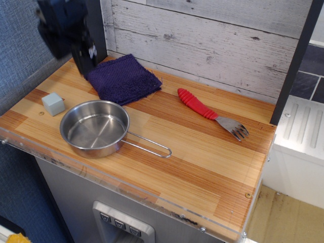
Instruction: Put the pan on the right side of the square
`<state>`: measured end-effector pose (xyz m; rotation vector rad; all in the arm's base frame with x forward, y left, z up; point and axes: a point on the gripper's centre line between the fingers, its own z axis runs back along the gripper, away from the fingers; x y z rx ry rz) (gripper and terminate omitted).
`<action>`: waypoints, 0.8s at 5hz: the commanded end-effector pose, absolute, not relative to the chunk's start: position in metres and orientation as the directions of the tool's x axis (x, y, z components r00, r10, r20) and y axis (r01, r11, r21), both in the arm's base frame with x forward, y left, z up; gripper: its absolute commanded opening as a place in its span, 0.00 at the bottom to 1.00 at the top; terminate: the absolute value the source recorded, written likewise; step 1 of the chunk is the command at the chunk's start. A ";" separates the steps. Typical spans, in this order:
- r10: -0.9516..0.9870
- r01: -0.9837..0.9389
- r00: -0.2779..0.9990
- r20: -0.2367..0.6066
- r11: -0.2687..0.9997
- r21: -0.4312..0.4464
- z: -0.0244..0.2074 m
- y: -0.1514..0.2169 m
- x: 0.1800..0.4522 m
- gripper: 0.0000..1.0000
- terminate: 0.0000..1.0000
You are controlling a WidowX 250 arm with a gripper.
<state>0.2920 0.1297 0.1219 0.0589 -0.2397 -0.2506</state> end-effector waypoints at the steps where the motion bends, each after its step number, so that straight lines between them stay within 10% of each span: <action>1: -0.351 0.318 0.903 0.250 0.934 0.162 0.157 0.131 0.290 1.00 0.00; 3: -0.351 0.318 0.903 0.250 0.934 0.162 0.157 0.131 0.290 1.00 0.00; 4: -0.351 0.318 0.903 0.250 0.934 0.162 0.157 0.131 0.290 1.00 1.00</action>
